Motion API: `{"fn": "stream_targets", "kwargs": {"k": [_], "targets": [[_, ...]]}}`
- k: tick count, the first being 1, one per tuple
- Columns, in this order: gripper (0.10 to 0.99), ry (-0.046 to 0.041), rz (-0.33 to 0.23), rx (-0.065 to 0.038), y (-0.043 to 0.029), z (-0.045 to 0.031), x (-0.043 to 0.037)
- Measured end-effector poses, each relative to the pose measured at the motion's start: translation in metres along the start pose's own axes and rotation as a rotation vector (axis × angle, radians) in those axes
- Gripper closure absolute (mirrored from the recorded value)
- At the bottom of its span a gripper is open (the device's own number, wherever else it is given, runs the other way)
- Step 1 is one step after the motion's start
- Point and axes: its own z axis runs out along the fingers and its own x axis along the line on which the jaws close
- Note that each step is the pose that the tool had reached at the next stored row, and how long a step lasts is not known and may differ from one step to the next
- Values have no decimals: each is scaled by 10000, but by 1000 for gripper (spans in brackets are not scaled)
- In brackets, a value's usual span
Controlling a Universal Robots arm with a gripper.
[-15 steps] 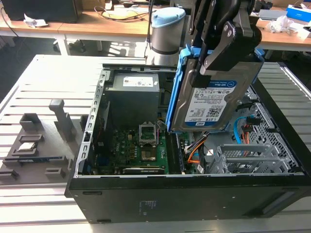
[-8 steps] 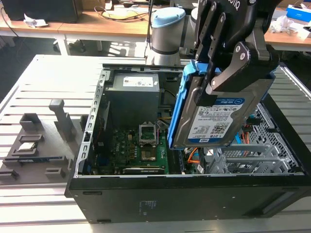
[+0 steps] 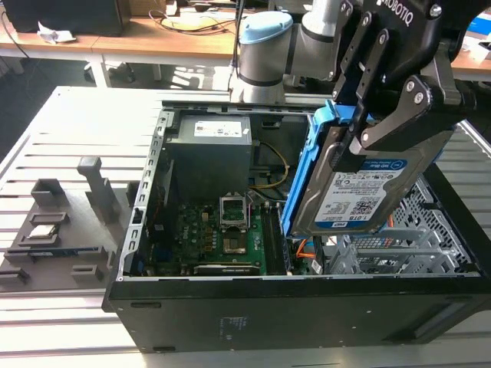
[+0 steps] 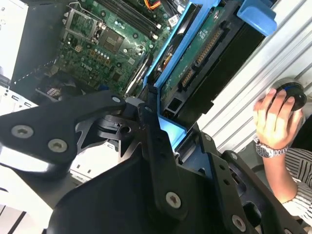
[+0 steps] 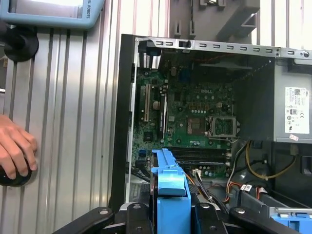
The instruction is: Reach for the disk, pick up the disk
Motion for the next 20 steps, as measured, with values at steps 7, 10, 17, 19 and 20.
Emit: {"fn": "stream_targets", "kwargs": {"k": [7,10,17,19,20], "targets": [[718,14,3,-20,-239,-16,10],[718,14,2,-38,-378,-26,8],[718,9,5,-122,-642,-18,11],[718,8,6,-155,-687,2,13],[718,7,6,-168,-708,11,14]]}}
